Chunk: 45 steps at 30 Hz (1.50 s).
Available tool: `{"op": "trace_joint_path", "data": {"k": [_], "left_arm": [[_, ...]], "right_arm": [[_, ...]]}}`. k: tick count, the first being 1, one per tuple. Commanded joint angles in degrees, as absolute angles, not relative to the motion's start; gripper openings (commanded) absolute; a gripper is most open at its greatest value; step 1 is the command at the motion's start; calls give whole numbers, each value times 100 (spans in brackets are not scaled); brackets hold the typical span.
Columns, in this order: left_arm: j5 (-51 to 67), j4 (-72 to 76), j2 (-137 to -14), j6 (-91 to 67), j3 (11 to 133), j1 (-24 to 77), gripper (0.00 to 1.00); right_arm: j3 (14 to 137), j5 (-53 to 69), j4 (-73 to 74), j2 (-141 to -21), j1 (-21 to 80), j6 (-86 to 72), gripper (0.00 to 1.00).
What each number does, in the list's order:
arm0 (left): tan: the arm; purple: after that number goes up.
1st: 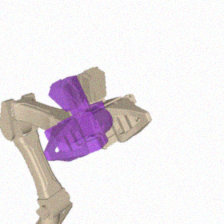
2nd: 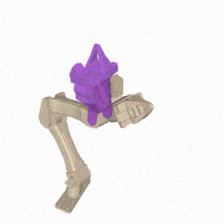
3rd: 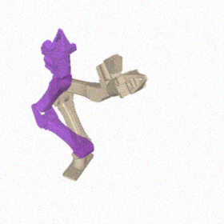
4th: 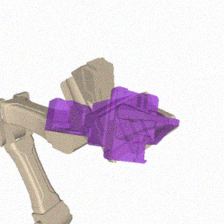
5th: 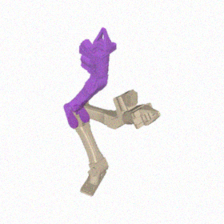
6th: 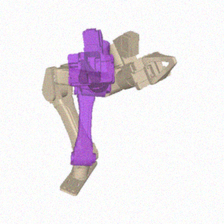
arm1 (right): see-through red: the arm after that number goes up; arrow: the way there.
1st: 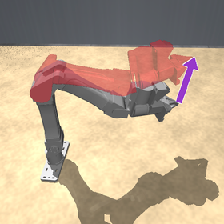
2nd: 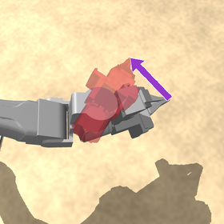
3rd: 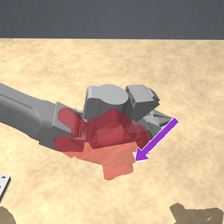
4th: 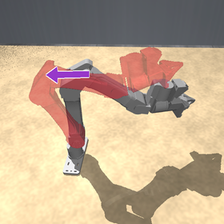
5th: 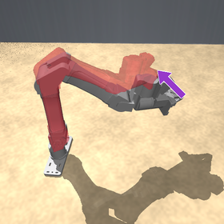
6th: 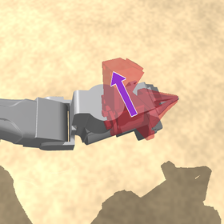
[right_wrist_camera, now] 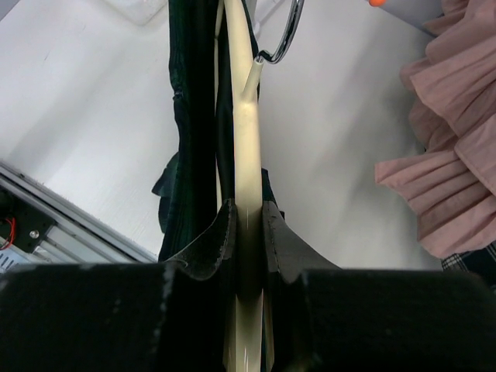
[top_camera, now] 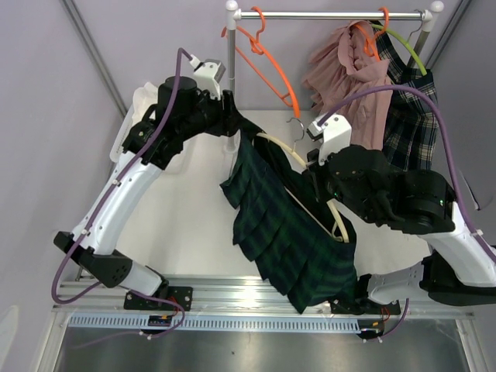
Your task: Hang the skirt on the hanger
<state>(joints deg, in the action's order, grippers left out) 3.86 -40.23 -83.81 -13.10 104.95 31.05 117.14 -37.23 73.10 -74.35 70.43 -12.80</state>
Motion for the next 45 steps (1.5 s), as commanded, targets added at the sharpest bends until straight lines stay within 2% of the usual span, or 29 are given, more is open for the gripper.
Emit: {"op": "trace_joint_path", "data": {"k": [1, 15, 22, 28, 35, 38, 45], "left_arm": [[457, -3498, -8498, -1406, 10951, 3120, 54], [1133, -2769, -8649, -1511, 10381, 3463, 70], [1038, -2514, -8306, -1661, 10222, 3463, 71], [642, -2549, -7815, -1679, 10344, 3454, 72], [457, -2795, -7427, -1679, 10529, 3454, 73], [439, -2856, -7304, -1644, 10591, 3454, 74], [466, -3059, -7277, -1573, 10688, 3454, 74]], "right_arm": [[11699, -3859, 7444, -7102, 7049, -1450, 0], [11725, -3638, 7286, -6979, 7049, -1345, 0], [12100, -3998, 7681, -7031, 6979, -1582, 0], [12542, -4017, 8218, -7154, 6215, -1565, 0], [12244, -2832, 8191, -7014, 4731, -1143, 0], [12077, -2268, 8078, -6996, 4579, -1046, 0], [11777, -2241, 7778, -6926, 4281, -1002, 0]]}}
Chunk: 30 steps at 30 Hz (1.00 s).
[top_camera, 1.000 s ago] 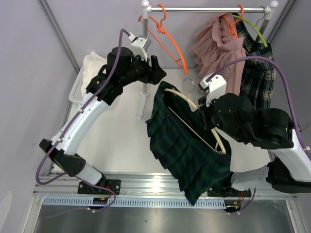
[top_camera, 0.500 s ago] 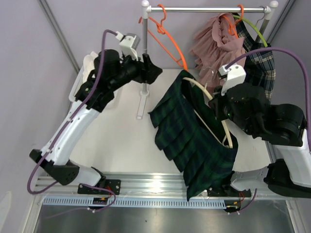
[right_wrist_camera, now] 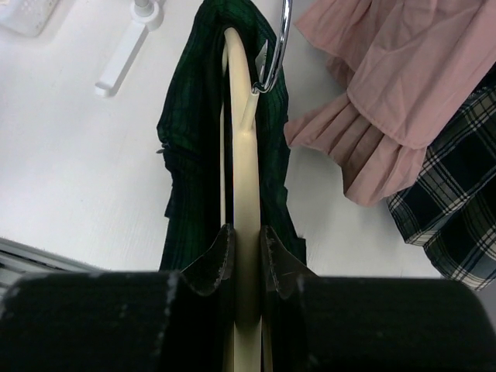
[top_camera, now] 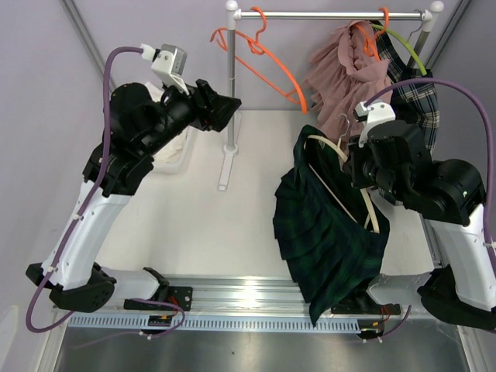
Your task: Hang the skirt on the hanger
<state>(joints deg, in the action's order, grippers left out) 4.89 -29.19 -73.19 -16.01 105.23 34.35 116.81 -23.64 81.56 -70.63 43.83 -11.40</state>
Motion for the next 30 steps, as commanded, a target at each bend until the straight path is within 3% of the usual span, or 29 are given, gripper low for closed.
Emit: {"op": "trace_joint_path", "data": {"k": [1, 6, 13, 22, 30], "left_arm": [[466, -3059, -7269, -1573, 10653, 3454, 74], [475, -2936, -7137, -1608, 10310, 3454, 74], [483, -2988, -7023, -1565, 10204, 3454, 74], [510, -3006, -6856, -1503, 10020, 3445, 74], [597, -3041, -6680, -1485, 9941, 3445, 74]], "right_arm": [[11777, -2311, 7752, -6943, 4237, -985, 0], [11506, -2102, 7068, -6891, 3789, -547, 0], [11531, -459, 6074, -7259, 2374, -97, 0], [12866, 570, 5459, -8216, 1635, -167, 0], [13781, 545, 4668, -8991, 1380, -439, 0]]}}
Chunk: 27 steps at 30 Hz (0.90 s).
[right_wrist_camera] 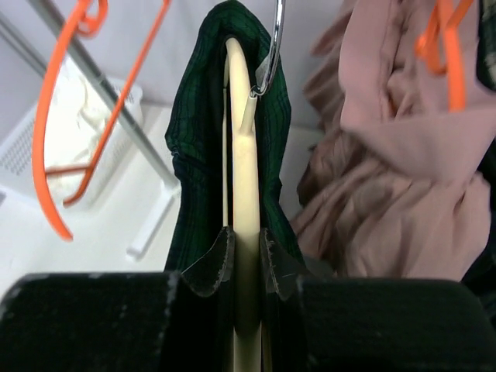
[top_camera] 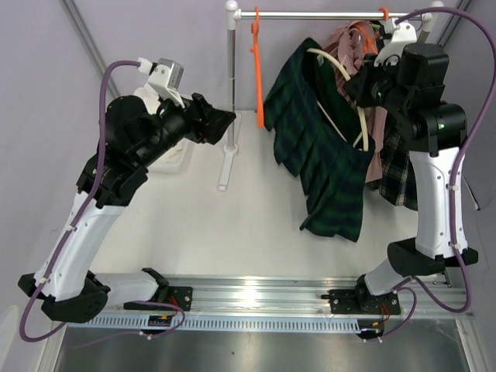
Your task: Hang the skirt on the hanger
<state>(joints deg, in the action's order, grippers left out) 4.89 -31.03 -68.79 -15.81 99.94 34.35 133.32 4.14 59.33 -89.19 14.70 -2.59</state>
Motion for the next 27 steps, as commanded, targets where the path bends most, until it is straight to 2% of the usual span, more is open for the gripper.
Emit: {"op": "trace_joint_path", "data": {"k": [1, 10, 15, 27], "left_arm": [[606, -3032, -6654, -1494, 9906, 3445, 74], [764, -2953, -6478, -1529, 9686, 3445, 74], [756, -2979, -6478, -1450, 9686, 3454, 74], [729, -2971, -6504, -1406, 9598, 3454, 74]], "right_arm": [[13729, 519, 4362, -9052, 1354, -457, 0], [13535, 317, 2788, -9325, 1222, -396, 0], [14202, 35, 2830, -9886, 1187, -281, 0], [13747, -132, 2294, -10169, 1090, -351, 0]]}}
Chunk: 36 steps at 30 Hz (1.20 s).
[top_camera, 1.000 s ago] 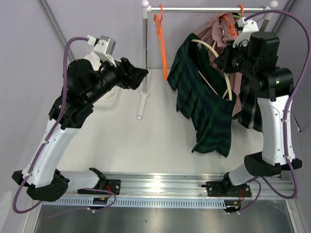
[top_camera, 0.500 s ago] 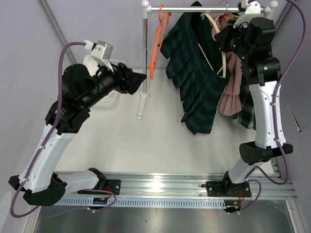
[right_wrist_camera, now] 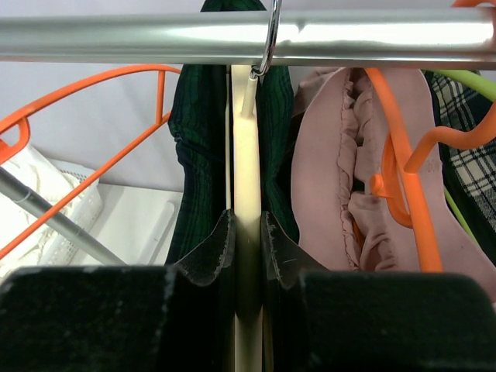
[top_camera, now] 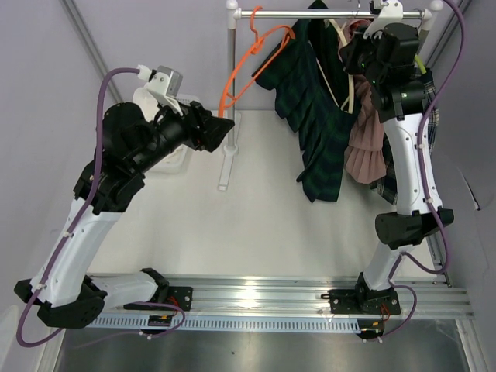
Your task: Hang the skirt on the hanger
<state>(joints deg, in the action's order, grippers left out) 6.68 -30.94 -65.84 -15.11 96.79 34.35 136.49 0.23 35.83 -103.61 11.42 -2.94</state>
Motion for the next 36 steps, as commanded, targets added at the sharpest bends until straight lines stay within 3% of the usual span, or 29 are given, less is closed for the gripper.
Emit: {"op": "trace_joint_path", "data": {"k": [1, 15, 18, 24, 30, 36], "left_arm": [[729, -2979, -6495, -1406, 9580, 3454, 74], [659, -2962, -6460, -1415, 9492, 3454, 74], [554, -2997, -6442, -1424, 9475, 3454, 74], [255, -3032, -6390, -1468, 9448, 3454, 78], [80, -3059, -6381, -1494, 9475, 3454, 79], [-421, -3146, -6302, -1503, 9571, 3454, 82]], "right_arm": [[13607, -141, 2285, -10143, 1099, -343, 0], [12446, -123, 2083, -9554, 1020, -474, 1], [12402, -97, 2153, -9484, 1011, -562, 12], [12261, -88, 2328, -9211, 1011, -764, 58], [12086, 147, 2593, -8886, 1011, -1010, 74], [11585, 360, 2689, -8281, 1011, -1415, 81]]}}
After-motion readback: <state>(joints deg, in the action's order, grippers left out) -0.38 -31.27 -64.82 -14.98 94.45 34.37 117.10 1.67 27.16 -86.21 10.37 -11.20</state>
